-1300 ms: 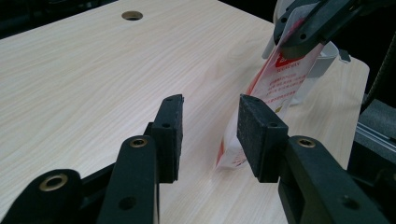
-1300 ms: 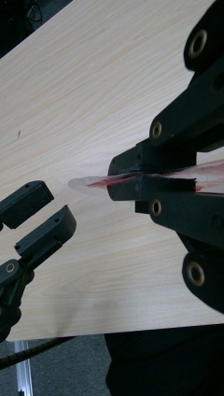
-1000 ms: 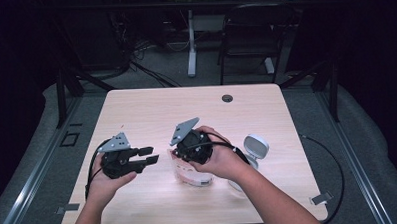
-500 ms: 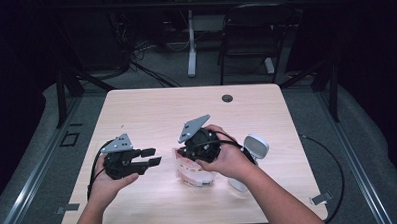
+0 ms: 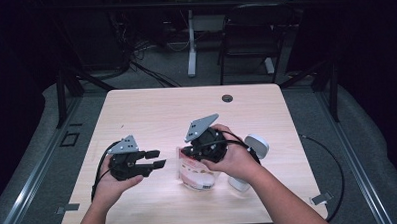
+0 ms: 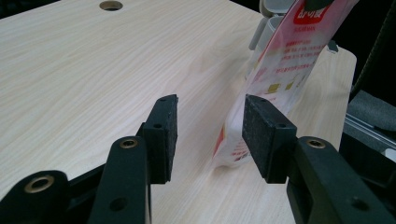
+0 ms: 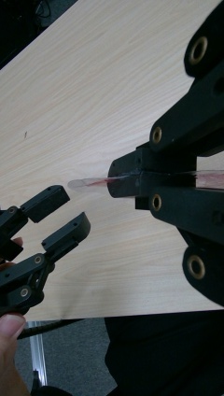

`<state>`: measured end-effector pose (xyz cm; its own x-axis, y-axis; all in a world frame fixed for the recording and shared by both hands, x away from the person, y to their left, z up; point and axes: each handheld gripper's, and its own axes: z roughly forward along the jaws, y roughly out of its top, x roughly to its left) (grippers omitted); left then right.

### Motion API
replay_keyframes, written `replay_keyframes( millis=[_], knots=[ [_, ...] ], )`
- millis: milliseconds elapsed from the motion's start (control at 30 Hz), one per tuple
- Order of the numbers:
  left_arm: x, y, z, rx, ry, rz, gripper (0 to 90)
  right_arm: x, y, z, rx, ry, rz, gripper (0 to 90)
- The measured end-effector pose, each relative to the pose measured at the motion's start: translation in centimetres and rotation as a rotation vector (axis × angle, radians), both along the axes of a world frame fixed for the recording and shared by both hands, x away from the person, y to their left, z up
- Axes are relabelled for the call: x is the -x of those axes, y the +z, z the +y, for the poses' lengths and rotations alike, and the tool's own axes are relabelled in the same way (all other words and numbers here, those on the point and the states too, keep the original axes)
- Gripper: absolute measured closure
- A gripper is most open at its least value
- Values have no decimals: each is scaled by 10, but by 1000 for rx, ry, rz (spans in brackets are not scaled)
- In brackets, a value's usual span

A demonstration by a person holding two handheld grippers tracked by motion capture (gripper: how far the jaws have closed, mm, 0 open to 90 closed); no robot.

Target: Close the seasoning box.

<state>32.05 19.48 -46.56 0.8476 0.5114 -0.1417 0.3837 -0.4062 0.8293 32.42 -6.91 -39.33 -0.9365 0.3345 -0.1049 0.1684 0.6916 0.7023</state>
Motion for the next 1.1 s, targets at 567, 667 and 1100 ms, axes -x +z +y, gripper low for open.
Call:
replay_keyframes(
  millis=[567, 667, 1100],
  knots=[
    [0, -8, -13, 1, -71, 10, 495, 5, 16, -16, -57, 8, -21, 900],
    [1, -9, -16, 8, -96, 16, 487, 6, 19, -18, -71, 10, -25, 900],
    [2, -18, -30, 14, -160, 35, 463, 9, 26, -28, -111, 16, -32, 900]
  ],
)
